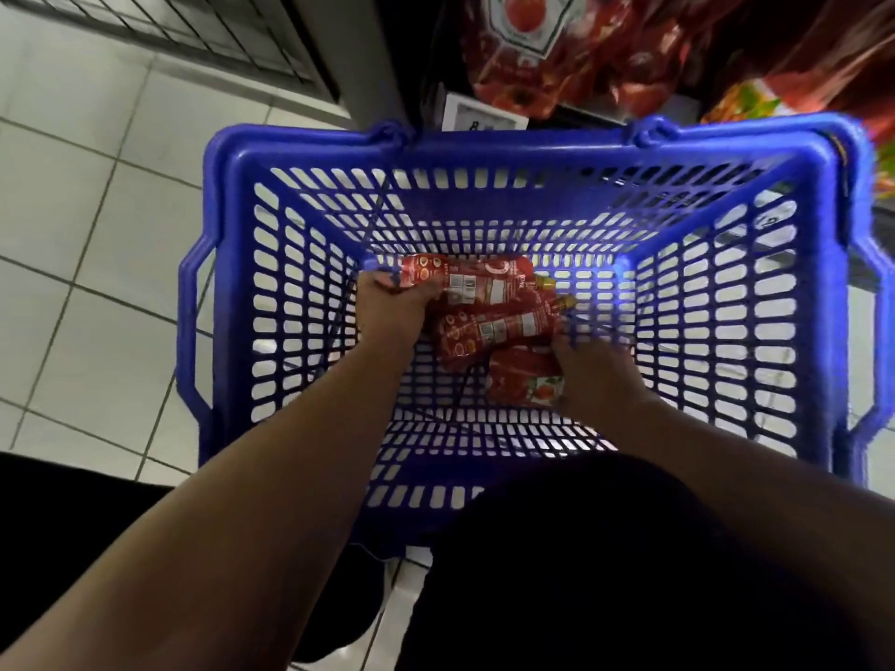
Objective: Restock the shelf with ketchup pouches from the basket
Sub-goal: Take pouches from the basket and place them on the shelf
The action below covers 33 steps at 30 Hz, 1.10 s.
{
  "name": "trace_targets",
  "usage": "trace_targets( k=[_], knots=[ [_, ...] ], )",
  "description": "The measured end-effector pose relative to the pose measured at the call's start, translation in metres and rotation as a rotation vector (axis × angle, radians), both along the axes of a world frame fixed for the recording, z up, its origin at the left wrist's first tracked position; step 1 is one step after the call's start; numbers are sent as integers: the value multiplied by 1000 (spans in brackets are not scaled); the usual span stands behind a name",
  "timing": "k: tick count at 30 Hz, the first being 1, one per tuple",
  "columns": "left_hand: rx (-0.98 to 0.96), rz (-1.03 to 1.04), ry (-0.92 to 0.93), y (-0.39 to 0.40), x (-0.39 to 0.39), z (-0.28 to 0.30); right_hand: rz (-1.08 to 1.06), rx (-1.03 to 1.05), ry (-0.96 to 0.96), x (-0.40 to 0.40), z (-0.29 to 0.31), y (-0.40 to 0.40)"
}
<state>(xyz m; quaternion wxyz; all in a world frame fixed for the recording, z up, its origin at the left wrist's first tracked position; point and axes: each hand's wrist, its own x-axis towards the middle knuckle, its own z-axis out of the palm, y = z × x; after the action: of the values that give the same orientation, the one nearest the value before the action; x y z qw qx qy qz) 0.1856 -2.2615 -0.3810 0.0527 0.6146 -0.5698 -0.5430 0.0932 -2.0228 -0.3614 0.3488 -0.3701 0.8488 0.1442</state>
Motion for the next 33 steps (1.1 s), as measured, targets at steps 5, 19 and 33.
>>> trace_targets(
  k=[5,19,33],
  knots=[
    [141,-42,-1,-6,-17,-3,-96,-57,-237,-3,11,6],
    [426,-334,-80,2,0,4,-814,-252,-341,-1,106,36],
    [951,-462,213,20,64,367,-1367,-821,-958,42,427,44]
  ],
)
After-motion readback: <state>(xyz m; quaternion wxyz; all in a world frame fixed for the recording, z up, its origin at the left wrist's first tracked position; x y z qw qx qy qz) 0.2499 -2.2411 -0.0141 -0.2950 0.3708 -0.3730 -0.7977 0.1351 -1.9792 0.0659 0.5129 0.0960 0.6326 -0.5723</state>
